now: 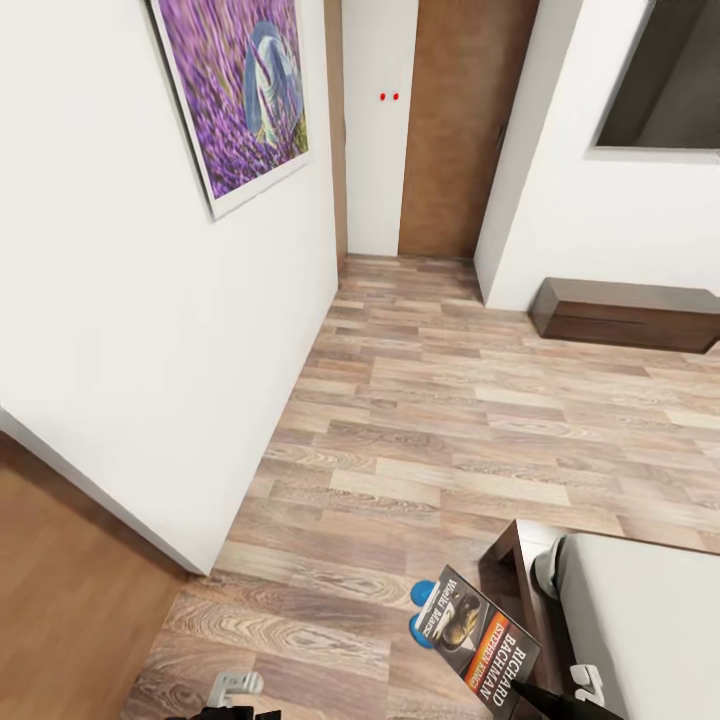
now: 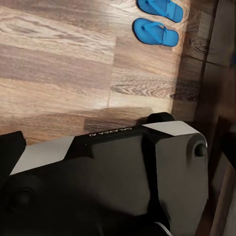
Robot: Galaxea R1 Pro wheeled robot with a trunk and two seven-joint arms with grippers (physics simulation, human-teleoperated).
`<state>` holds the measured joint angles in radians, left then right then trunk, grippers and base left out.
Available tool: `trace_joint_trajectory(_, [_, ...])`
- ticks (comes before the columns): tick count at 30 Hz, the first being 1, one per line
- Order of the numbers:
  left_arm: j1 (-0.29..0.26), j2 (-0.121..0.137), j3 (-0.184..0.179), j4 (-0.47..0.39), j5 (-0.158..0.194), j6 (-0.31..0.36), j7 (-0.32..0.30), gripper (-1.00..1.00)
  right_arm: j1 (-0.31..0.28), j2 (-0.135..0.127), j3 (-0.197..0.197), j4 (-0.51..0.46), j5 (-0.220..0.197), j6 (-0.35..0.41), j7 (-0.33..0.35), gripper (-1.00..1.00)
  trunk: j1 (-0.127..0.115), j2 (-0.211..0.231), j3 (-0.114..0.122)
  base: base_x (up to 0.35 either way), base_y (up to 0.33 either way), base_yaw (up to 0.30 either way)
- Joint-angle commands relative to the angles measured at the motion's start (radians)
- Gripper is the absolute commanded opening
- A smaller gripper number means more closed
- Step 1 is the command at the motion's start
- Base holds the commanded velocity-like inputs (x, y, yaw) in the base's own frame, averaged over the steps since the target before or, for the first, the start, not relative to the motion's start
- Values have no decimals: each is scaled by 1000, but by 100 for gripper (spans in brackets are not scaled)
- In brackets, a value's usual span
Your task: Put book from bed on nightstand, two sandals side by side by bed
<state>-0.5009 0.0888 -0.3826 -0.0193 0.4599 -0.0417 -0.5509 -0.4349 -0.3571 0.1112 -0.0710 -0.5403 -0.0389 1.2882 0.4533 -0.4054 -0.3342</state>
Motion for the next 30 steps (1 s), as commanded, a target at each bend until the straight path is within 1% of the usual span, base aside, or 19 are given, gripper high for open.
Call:
trace_joint_trajectory(1, [-1,0,-9,1,6,-4,-3,100,-1,-1,8,0,-7,-4,2,-100,1,-2,0,0,0,0])
trace_joint_trajectory(30, [0,-3,-10,1,5,-4,-3,100,-1,-1,8,0,-7,-4,2,-100,1,-2,47,0,0,0])
